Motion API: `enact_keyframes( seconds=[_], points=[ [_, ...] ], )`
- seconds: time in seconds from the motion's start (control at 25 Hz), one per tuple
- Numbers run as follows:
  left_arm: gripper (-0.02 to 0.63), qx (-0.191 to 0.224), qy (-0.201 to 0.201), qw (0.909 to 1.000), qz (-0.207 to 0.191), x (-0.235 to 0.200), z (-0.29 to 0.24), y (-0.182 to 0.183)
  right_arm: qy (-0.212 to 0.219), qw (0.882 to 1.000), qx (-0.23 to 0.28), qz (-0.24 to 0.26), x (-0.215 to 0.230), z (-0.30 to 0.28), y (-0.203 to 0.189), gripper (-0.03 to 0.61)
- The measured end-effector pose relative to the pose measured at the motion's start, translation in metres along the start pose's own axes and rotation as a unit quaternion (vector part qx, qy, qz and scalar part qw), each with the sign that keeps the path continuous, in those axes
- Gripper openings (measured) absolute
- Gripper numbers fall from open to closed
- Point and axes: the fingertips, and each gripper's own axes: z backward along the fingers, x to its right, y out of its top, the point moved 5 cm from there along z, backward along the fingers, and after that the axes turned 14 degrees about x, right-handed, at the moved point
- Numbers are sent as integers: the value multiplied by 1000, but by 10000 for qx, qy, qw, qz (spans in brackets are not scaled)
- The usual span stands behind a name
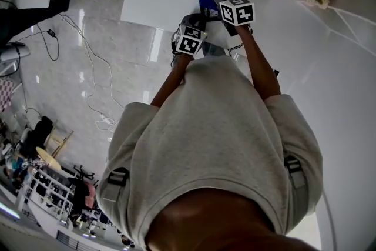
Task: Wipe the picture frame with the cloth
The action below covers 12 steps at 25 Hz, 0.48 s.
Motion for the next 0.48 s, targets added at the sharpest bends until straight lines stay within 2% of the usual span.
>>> enact_keyframes(
  seconds=[0.48],
  points=[
    [17,-41,14,10000,-11,-1,0,-1,-550,9984,43,-82,49,33,0,61]
  ],
)
